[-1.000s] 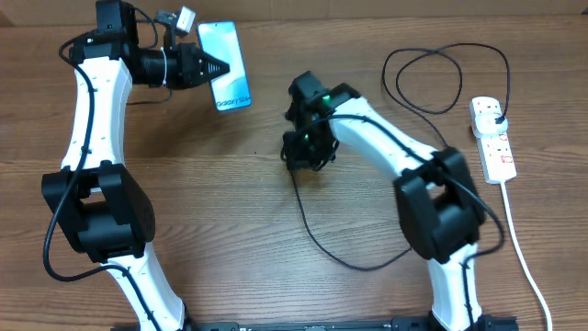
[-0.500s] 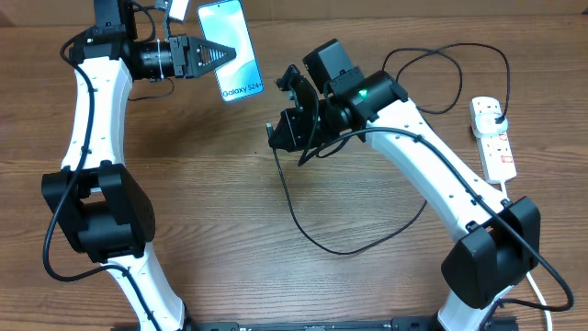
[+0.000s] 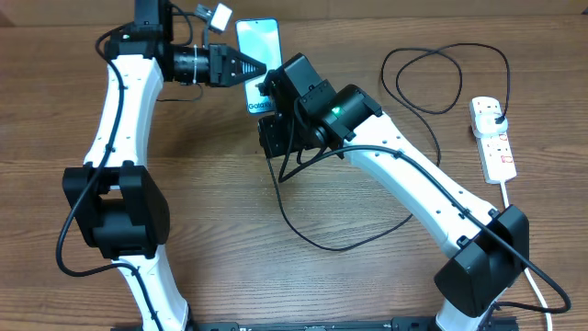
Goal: Plug charger to phone and switch on socket
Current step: 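Raise the plug with the right gripper under the phone's bottom port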
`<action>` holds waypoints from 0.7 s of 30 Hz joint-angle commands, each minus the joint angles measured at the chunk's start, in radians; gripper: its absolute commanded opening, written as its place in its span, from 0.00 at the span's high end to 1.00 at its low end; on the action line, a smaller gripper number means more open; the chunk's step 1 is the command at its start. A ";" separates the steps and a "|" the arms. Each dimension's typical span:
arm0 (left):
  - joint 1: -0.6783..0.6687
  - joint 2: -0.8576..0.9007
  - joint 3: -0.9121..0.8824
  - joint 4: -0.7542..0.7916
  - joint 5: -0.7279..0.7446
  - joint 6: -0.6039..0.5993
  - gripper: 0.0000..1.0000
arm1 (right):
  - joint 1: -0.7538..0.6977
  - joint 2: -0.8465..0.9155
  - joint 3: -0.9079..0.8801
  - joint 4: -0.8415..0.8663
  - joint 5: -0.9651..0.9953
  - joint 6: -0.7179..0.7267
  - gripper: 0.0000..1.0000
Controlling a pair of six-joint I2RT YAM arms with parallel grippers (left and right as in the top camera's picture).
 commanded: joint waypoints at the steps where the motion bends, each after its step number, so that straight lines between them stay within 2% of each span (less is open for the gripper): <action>1: 0.005 -0.015 0.015 0.005 0.022 0.001 0.96 | -0.002 -0.033 0.031 0.014 0.080 0.027 0.96; 11: 0.029 -0.015 0.015 0.012 -0.037 -0.150 0.96 | -0.002 -0.057 0.032 0.026 0.122 0.042 0.96; 21: 0.027 -0.015 0.015 0.013 0.031 -0.150 0.96 | -0.002 -0.061 0.031 0.033 0.047 0.042 0.96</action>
